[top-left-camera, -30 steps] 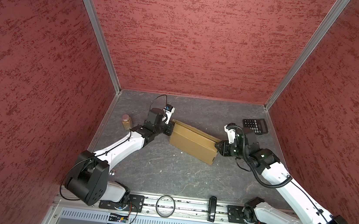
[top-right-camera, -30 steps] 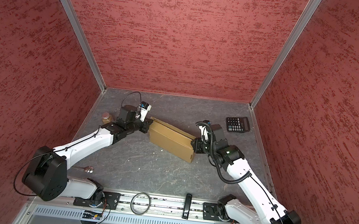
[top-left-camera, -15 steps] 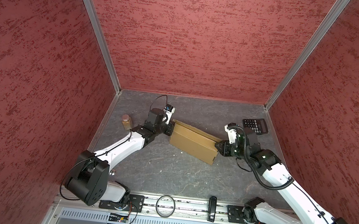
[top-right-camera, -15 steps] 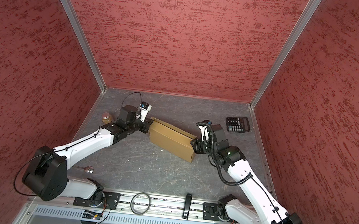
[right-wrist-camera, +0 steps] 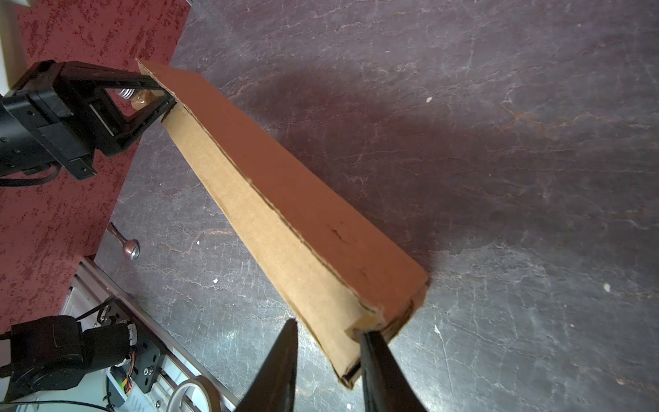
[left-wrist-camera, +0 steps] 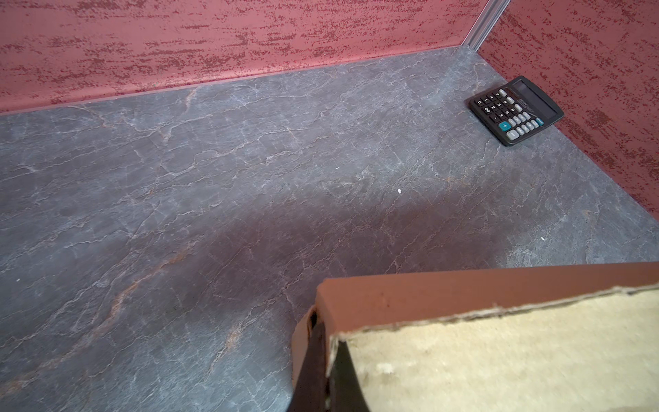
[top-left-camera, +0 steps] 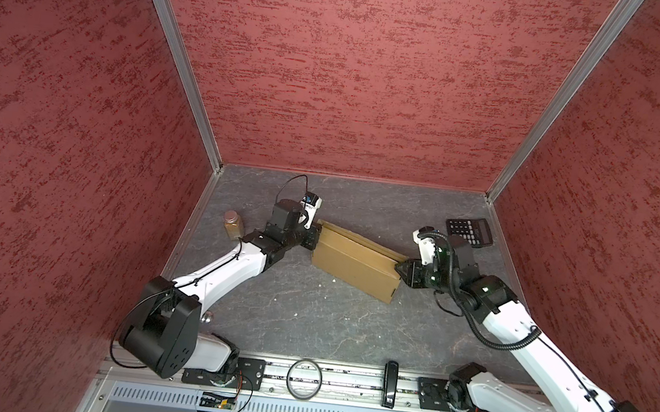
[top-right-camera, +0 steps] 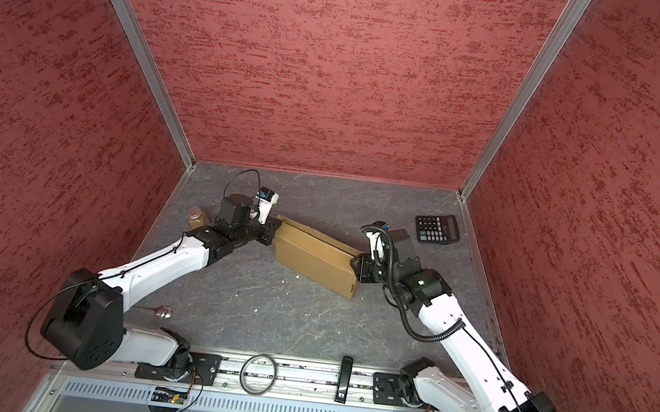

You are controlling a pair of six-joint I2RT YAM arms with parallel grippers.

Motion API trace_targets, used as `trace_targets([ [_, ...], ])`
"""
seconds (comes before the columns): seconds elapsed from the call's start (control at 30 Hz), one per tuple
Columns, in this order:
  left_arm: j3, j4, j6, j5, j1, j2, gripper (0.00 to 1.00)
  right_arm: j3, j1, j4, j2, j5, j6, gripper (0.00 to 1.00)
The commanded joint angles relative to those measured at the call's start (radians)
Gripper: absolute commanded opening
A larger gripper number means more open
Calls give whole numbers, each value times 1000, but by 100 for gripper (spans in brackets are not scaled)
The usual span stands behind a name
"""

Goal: Fold the paper box

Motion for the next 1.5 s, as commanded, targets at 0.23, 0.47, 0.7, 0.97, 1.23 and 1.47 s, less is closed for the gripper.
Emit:
trace_targets([
  [0.23, -39, -61, 5, 23, -20, 11, 0, -41, 8, 32, -48, 0, 27, 30],
  [0.47, -41, -56, 2, 21, -21, 12, 0, -64, 8, 33, -69, 4, 41, 28],
  [0.7, -44, -56, 3, 19, -21, 16, 0, -77, 8, 34, -64, 7, 44, 28],
  [0.97, -47, -53, 5, 17, -22, 20, 0, -32, 8, -10, -83, 33, 15, 35],
  [1.23, -46, -50, 6, 19, -23, 26, 0, 93, 8, -156, -40, 119, -92, 44],
  [1.47, -46, -53, 6, 19, -23, 25, 0, 238, 8, -260, 18, 168, -227, 50],
])
